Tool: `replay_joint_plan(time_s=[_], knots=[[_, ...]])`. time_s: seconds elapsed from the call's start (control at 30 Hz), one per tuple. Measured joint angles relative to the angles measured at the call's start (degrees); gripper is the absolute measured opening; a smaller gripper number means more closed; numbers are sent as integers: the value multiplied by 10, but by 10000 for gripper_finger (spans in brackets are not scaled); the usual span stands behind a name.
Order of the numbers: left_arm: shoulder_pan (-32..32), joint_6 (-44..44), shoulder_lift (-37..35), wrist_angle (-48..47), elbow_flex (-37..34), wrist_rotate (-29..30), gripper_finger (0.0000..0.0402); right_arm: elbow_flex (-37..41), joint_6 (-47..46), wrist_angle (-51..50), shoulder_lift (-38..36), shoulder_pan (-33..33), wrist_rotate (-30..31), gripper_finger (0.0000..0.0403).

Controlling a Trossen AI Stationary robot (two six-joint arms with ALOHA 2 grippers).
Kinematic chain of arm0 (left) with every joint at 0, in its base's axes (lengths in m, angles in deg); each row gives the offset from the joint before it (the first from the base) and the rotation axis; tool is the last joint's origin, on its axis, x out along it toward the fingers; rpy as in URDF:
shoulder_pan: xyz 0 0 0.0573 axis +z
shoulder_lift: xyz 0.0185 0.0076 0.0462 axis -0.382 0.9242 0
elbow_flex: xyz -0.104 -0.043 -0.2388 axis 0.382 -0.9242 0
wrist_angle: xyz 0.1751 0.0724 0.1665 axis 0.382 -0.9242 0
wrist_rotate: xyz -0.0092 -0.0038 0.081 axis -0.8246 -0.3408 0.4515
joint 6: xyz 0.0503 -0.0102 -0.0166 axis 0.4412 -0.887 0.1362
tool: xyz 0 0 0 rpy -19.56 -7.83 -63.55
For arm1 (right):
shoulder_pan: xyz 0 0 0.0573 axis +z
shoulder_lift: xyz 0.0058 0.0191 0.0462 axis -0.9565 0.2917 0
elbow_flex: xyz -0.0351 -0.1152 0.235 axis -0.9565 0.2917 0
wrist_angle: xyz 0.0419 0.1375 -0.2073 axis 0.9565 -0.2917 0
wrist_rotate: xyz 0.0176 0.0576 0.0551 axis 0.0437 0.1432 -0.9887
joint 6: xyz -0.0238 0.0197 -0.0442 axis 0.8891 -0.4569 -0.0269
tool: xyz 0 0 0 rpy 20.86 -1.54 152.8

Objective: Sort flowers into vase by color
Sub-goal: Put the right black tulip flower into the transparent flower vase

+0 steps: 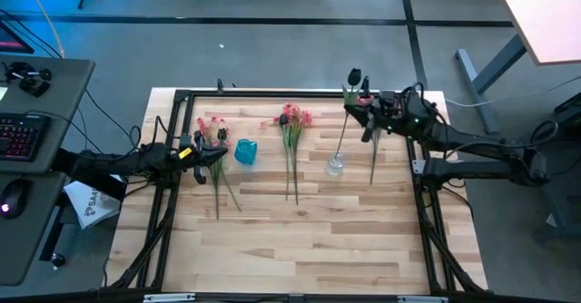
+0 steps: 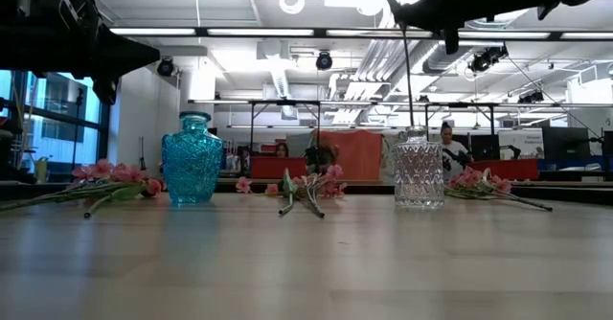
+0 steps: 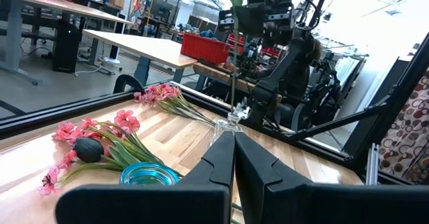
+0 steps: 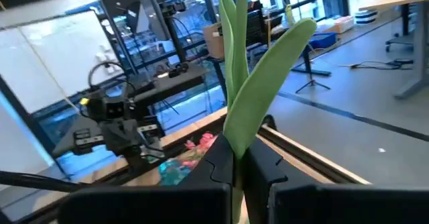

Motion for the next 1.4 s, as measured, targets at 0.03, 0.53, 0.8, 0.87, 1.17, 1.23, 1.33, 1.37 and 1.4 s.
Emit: replay_joint_plan(time_s=[0.03, 0.53, 0.8, 0.87, 1.17, 1.23, 1.33, 1.37, 1.4], knots=[[0, 0, 0, 0, 0, 0, 1, 0, 3, 0, 0, -1, 1, 1], [0, 0, 0, 0, 0, 0, 1, 0, -26, -27, -1, 0, -55, 6], [0, 0, 0, 0, 0, 0, 1, 0, -71, -90, -1, 2, -41, 116], [0, 0, 0, 0, 0, 0, 1, 0, -70, -98, -1, 2, -44, 156], [0, 0, 0, 0, 0, 0, 1, -84, -10, -319, -11, 2, -60, 268], [0, 0, 0, 0, 0, 0, 1, -124, 11, -394, -11, 2, -56, 274], [0, 0, 0, 0, 0, 0, 1, -184, 28, -481, -11, 2, -56, 274], [0, 0, 0, 0, 0, 0, 1, -202, 29, -512, -12, 2, -56, 274], [0, 0, 0, 0, 0, 0, 1, -217, 30, -543, -11, 2, -56, 275]])
